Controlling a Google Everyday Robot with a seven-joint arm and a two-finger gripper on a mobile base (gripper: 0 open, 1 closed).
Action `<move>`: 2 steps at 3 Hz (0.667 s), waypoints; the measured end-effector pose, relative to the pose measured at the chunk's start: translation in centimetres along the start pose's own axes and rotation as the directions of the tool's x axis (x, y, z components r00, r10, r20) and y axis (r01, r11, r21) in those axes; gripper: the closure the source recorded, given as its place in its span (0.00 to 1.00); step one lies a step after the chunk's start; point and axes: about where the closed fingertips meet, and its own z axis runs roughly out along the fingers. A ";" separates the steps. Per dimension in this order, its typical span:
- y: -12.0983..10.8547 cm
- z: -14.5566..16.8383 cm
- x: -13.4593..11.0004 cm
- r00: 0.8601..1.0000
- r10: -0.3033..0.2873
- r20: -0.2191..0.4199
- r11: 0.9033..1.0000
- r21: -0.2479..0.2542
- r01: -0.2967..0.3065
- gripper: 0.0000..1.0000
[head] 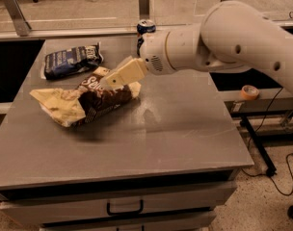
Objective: Move brown chip bag near blue chip bag
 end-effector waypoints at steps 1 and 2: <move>-2.2 -5.8 2.5 0.997 0.075 -0.026 0.993 0.097 -0.073 0.00; -2.6 -6.5 2.9 0.996 0.083 -0.028 0.991 0.112 -0.079 0.00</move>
Offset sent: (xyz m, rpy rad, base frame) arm -0.0085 -0.0559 0.0029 -0.0015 0.0268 -0.1020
